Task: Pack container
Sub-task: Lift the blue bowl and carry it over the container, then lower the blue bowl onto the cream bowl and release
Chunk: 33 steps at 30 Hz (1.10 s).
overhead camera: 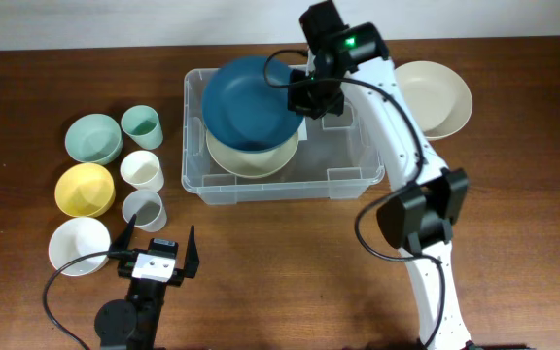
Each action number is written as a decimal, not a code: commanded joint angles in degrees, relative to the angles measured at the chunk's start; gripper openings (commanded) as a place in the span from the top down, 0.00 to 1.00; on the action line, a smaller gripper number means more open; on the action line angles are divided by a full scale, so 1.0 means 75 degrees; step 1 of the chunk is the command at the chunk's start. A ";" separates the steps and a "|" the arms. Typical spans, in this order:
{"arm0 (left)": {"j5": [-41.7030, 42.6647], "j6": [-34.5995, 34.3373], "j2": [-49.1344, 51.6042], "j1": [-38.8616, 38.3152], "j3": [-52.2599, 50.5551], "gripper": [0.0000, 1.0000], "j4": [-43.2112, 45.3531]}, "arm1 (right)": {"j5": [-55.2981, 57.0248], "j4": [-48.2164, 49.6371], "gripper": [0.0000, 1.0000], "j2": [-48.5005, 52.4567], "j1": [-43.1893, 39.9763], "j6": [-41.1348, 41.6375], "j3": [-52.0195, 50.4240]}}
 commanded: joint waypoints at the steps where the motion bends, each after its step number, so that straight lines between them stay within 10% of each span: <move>1: 0.0058 0.0058 -0.0050 0.0032 -0.0041 0.00 -0.0009 | -0.0189 0.0055 0.96 0.0204 0.0012 0.0114 0.0006; 28: 0.0058 0.0058 -0.0052 0.0032 -0.0041 0.00 -0.0009 | -0.1131 0.1448 0.96 0.0516 0.0017 0.0052 -0.1550; 33: 0.0058 0.0058 -0.0052 0.0032 -0.0041 0.00 -0.0009 | -0.1131 0.1443 0.76 0.0516 -0.0003 0.0052 -0.1550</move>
